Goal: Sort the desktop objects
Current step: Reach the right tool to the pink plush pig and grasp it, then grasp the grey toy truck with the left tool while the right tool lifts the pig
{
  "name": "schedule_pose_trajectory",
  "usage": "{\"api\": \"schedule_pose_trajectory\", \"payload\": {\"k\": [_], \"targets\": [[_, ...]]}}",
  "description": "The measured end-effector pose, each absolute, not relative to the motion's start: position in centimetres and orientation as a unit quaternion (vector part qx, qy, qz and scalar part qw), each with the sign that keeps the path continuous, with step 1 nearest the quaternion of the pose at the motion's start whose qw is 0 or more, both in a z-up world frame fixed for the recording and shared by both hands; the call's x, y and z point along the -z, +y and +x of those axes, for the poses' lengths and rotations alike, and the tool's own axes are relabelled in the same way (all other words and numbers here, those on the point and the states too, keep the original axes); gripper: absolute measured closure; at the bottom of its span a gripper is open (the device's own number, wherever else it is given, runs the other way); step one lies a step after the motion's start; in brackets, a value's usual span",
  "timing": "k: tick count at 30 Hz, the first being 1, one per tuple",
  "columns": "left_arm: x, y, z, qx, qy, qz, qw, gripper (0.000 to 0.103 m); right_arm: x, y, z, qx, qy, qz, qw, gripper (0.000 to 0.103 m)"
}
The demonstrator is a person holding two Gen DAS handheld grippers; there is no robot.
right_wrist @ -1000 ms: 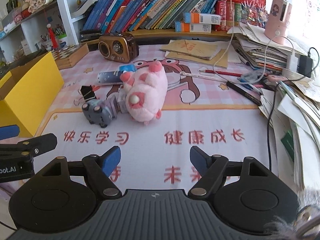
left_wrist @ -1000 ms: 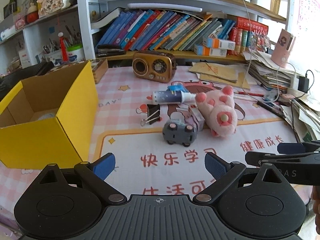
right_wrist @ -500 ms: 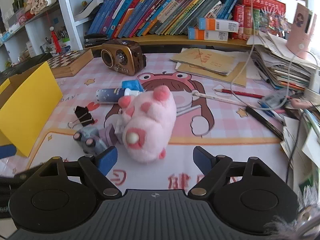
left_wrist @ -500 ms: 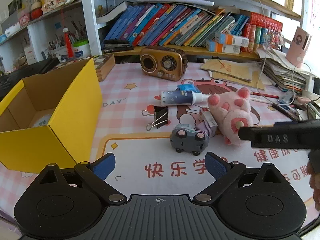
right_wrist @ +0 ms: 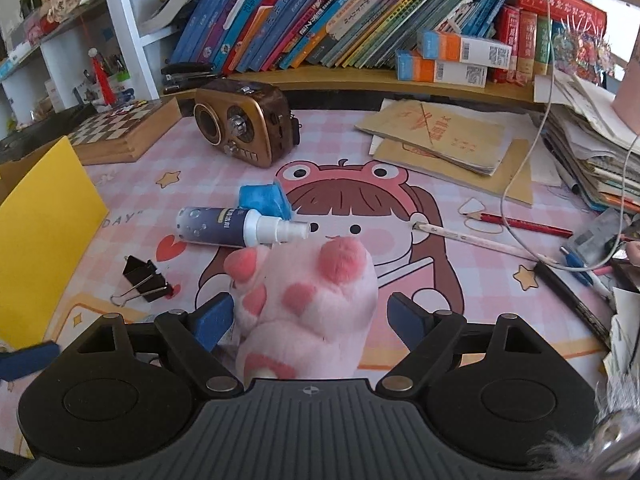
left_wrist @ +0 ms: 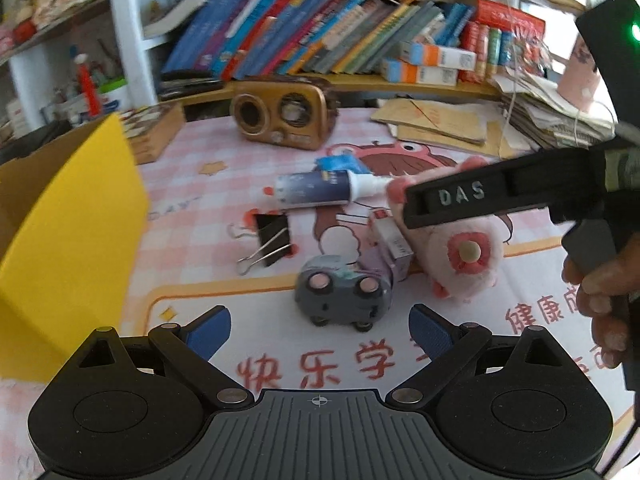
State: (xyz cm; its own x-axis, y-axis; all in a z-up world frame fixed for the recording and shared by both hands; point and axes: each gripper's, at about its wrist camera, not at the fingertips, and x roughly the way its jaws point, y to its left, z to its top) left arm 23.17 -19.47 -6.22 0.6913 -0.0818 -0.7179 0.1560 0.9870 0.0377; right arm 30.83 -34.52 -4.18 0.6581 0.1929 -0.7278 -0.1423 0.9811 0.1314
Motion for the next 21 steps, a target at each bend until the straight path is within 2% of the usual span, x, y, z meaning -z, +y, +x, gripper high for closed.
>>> {"api": "schedule_pose_trajectory", "payload": {"k": [10, 13, 16, 21], "targets": [[8.6, -21.0, 27.1, 0.079, 0.402, 0.082, 0.909, 0.011, 5.4, -34.7, 33.3, -0.088, 0.437, 0.063, 0.893, 0.022], [9.0, -21.2, 27.5, 0.091, 0.405, 0.087, 0.906, 0.021, 5.6, -34.7, 33.5, -0.089, 0.44, 0.066, 0.891, 0.024], [9.0, -21.1, 27.6, 0.103, 0.401, 0.077, 0.907, 0.036, 5.5, -34.7, 33.5, -0.094, 0.438, 0.064, 0.892, 0.028], [8.9, -21.1, 27.2, 0.11, 0.396, 0.082, 0.908, 0.039, 5.3, -34.9, 33.2, -0.095, 0.431, 0.068, 0.895, 0.036]]}}
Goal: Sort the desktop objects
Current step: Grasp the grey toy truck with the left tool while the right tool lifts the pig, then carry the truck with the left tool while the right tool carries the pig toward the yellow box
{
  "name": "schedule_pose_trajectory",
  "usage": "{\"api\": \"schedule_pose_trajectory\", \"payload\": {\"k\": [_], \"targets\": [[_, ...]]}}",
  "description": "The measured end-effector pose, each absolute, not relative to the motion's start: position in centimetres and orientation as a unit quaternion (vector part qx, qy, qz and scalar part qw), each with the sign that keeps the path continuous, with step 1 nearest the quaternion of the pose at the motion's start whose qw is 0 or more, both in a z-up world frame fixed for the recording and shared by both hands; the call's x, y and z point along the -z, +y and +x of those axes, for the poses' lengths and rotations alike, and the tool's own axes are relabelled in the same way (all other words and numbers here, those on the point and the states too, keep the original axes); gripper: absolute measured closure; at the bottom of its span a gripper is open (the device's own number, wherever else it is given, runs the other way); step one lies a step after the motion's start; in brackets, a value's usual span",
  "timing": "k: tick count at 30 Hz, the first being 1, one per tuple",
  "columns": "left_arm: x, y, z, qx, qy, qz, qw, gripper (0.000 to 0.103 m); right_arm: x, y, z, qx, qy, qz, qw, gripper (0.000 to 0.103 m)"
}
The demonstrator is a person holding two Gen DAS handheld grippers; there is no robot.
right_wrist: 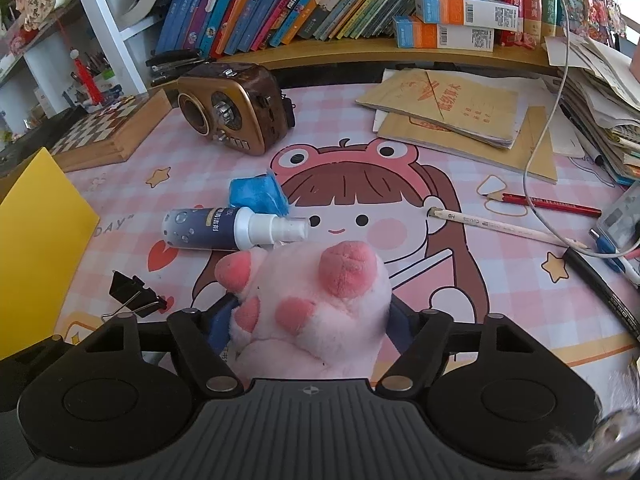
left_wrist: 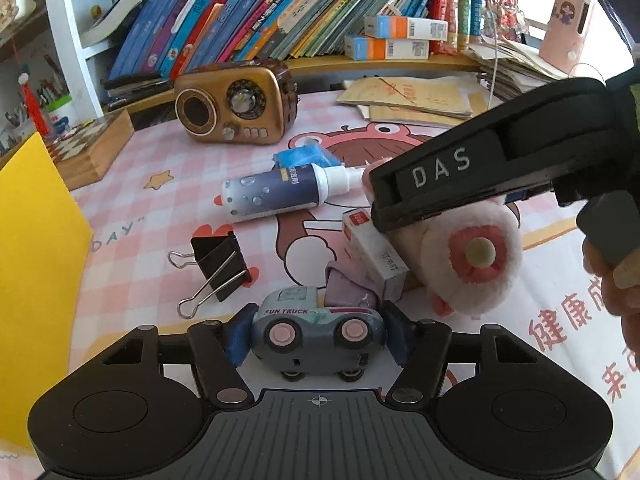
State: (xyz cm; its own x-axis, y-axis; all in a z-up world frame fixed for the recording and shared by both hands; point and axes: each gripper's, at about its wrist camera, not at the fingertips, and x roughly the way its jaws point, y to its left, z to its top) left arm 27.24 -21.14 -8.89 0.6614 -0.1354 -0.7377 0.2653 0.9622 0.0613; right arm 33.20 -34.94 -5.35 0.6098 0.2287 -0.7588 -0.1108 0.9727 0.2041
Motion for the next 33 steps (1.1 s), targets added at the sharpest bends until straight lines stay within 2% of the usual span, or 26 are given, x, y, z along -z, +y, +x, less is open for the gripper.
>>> {"api": "schedule_pose_trajectory", "payload": {"k": [6, 33], "targets": [[7.7, -19.9, 26.4, 0.101, 0.394, 0.058, 0.912, 0.039, 3.8, -35.6, 31.7, -0.09, 0.399, 0.075, 0.909, 0.038], [2.7, -14.8, 17.5, 0.069, 0.353, -0.013, 0.933, 0.039, 0.5, -35.4, 22.6, -0.111, 0.382, 0.039, 0.917, 0.038]]}}
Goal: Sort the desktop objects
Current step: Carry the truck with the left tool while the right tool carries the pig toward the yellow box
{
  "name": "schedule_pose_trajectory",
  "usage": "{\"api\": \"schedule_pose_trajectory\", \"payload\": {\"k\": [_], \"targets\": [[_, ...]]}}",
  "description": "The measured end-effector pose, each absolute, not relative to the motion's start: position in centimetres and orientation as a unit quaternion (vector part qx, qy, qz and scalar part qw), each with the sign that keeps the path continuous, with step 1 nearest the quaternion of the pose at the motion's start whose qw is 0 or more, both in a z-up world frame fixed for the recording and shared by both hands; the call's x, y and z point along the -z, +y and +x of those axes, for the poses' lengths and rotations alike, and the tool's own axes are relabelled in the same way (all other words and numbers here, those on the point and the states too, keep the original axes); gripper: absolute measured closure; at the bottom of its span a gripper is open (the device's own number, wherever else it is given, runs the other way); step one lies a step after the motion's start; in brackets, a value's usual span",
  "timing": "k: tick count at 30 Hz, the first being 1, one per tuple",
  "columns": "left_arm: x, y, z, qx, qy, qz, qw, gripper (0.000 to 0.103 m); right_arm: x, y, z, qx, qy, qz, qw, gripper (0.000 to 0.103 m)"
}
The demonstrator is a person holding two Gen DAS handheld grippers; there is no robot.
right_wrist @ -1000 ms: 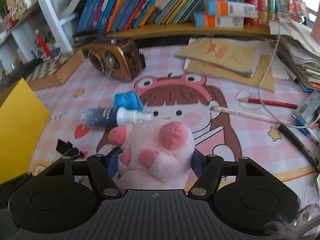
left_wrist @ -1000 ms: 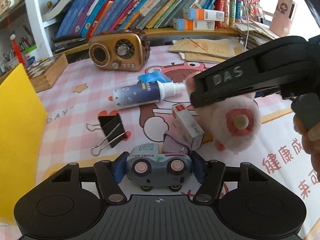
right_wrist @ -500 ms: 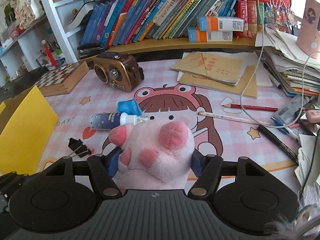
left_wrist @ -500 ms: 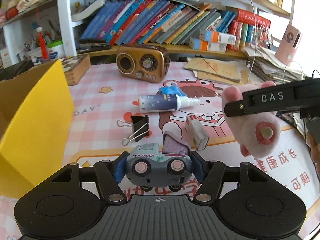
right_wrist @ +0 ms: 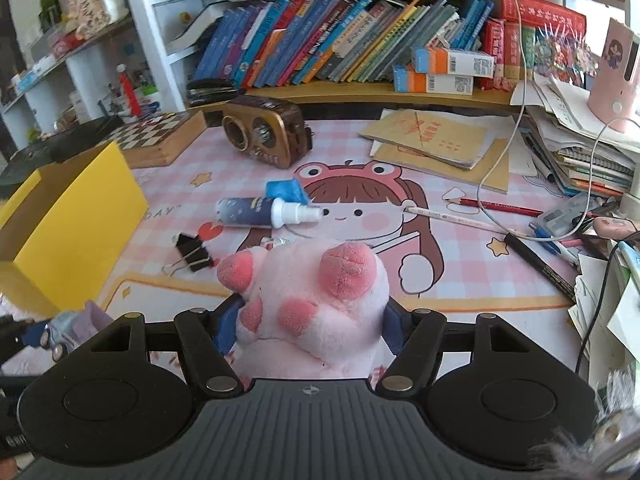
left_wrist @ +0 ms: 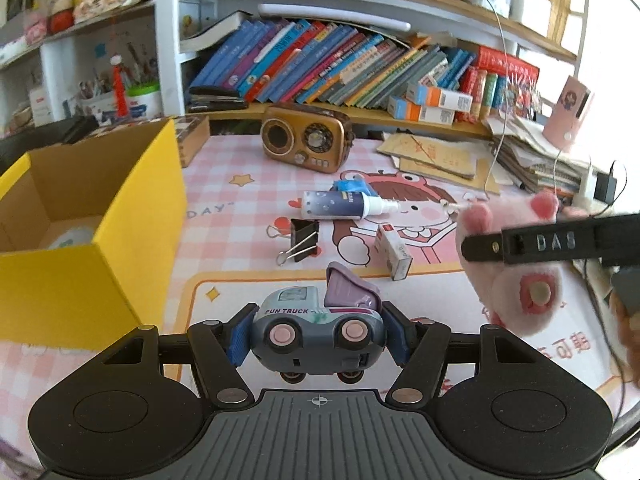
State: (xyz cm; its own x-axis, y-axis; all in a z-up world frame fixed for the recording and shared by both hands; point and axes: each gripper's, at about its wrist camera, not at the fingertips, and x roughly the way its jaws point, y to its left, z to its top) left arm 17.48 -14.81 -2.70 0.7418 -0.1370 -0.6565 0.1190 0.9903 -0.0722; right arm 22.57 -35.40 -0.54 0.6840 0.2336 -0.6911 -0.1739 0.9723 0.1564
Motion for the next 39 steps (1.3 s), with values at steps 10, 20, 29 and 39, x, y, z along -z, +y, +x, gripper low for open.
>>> {"api": "schedule_pose_trajectory", "payload": {"k": [10, 20, 29, 39], "targets": [[1.6, -12.3, 13.8, 0.064, 0.338, -0.049, 0.938, 0.039, -0.3, -33.5, 17.9, -0.119, 0.385, 0.035, 0.915, 0.038], [1.4, -8.7, 10.5, 0.073, 0.35, -0.055, 0.932, 0.039, 0.3, -29.2, 13.3, -0.122, 0.405, 0.032, 0.906, 0.038], [0.6, -4.2, 6.2, 0.065, 0.342, -0.049, 0.936, 0.039, 0.2, -23.4, 9.3, -0.145, 0.409, 0.024, 0.901, 0.037], [0.2, 0.8, 3.8, 0.086, 0.34, -0.027, 0.936, 0.039, 0.2, -17.5, 5.6, -0.138, 0.398, 0.035, 0.906, 0.037]]}}
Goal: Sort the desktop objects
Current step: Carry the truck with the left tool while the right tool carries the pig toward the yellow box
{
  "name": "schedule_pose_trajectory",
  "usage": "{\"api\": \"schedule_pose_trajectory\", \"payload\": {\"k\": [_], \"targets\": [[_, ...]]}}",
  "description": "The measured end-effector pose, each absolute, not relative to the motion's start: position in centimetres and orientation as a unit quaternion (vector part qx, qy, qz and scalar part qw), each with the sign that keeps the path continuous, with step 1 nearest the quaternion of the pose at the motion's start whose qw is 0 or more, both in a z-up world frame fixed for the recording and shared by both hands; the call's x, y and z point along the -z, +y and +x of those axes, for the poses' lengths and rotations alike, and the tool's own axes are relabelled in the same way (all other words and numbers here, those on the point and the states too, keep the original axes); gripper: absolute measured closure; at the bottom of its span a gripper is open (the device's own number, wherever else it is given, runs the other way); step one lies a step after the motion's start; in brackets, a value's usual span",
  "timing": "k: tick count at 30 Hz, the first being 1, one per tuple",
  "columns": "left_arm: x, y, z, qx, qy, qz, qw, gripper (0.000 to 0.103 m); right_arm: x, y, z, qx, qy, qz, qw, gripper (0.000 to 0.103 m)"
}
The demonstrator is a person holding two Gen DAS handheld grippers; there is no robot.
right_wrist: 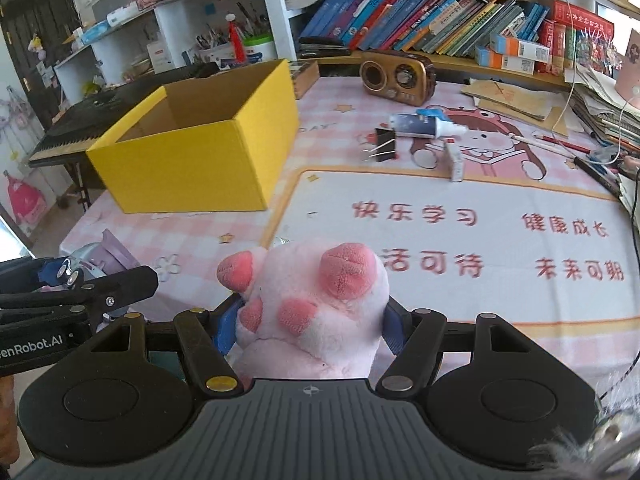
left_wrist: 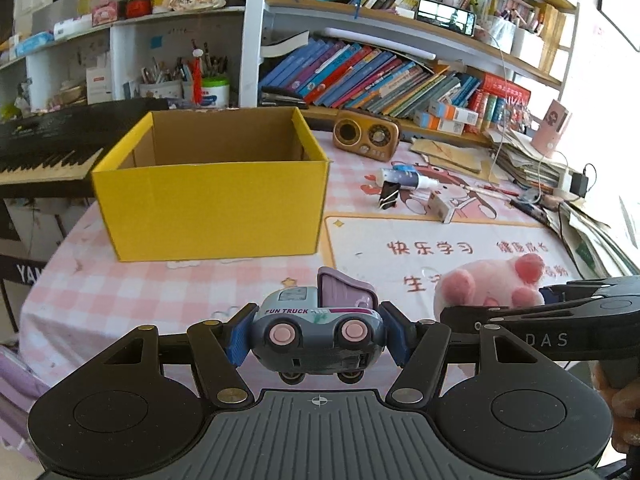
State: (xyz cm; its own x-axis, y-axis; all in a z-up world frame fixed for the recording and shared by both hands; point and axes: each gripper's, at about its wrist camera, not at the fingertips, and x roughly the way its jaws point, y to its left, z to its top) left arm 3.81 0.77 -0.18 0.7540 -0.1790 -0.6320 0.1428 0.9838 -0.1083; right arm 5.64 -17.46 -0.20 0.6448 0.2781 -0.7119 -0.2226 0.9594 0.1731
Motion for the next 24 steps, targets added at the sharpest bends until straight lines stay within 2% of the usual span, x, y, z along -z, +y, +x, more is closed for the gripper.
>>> {"api": "schedule_pose_trajectory", "payload": {"k": [24], "targets": [[0.1, 9.2, 1.2, 0.071, 0.326, -0.054, 0.941, 0.039, -0.1, -8.3, 3.1, -0.169, 0.398, 0.004, 0.902, 0.037]]}}
